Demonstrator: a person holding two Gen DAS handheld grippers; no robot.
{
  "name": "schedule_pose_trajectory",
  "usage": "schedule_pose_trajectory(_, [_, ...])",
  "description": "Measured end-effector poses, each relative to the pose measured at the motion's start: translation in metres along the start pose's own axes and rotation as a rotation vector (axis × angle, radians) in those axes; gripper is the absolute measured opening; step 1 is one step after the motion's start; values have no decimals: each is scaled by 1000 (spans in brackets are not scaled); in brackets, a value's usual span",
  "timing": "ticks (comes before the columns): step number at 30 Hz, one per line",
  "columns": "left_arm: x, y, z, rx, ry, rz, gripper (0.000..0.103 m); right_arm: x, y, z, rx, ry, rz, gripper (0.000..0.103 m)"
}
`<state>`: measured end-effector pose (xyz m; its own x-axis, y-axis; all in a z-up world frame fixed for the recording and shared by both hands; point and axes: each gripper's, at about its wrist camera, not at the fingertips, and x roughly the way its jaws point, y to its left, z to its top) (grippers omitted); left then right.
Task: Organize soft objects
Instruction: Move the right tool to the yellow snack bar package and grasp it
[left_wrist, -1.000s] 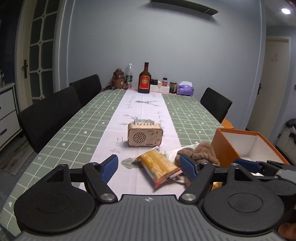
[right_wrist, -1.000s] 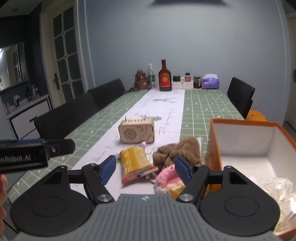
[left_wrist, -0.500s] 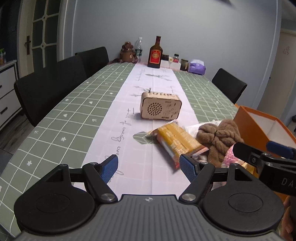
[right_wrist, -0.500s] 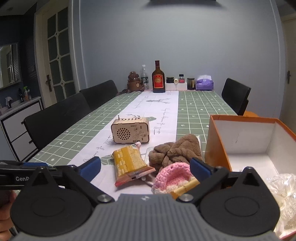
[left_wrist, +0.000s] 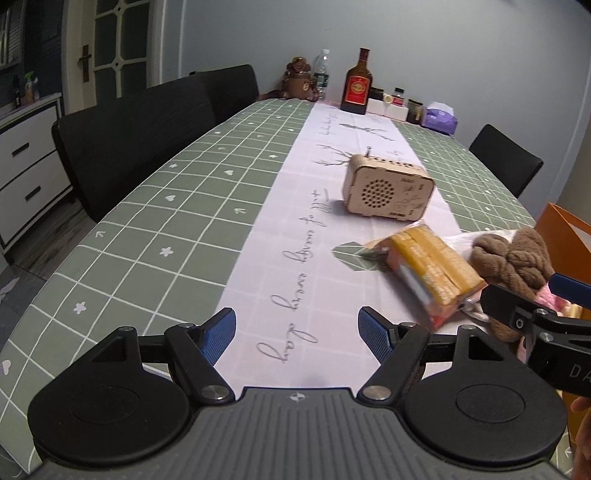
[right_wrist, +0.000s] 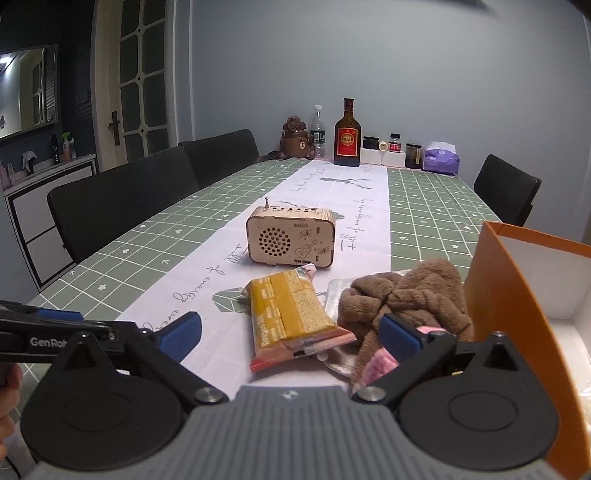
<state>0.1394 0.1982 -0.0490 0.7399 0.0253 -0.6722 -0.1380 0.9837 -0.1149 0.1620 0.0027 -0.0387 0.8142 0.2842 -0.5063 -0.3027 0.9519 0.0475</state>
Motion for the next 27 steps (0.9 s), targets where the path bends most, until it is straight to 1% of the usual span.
schedule_pose_trajectory(2, [1, 8, 0, -4, 1, 1, 88, 9, 0, 1, 9, -5, 16, 100])
schedule_pose_trajectory(6, [7, 19, -1, -5, 22, -7, 88, 32, 1, 4, 25, 36, 24, 100])
schedule_pose_trajectory(9, [14, 23, -3, -1, 45, -19, 88, 49, 8, 6, -13, 56, 17, 100])
schedule_pose_trajectory(14, [25, 26, 0, 0, 58, -38, 88, 75, 19, 6, -98, 80, 3, 100])
schedule_pose_trajectory(18, [36, 26, 4, 8, 71, -33, 88, 95, 15, 4, -79, 122, -17, 100])
schedule_pose_trajectory(22, [50, 30, 6, -5, 105, -22, 88, 103, 14, 2, -80, 147, -23, 92])
schedule_pose_trajectory(23, [51, 30, 6, 1, 98, -18, 88, 103, 15, 2, -85, 144, -25, 91])
schedule_pose_trajectory(24, [52, 29, 6, 6, 98, -13, 88, 103, 16, 2, -92, 141, -31, 84])
schedule_pose_trajectory(25, [52, 29, 7, 8, 99, -12, 88, 103, 16, 1, -100, 141, -42, 73])
schedule_pose_trajectory(26, [52, 29, 7, 9, 99, -12, 88, 104, 17, 1, -111, 149, -55, 66])
schedule_pose_trajectory(27, [52, 29, 7, 9, 99, -12, 88, 105, 18, -1, -124, 159, -61, 64])
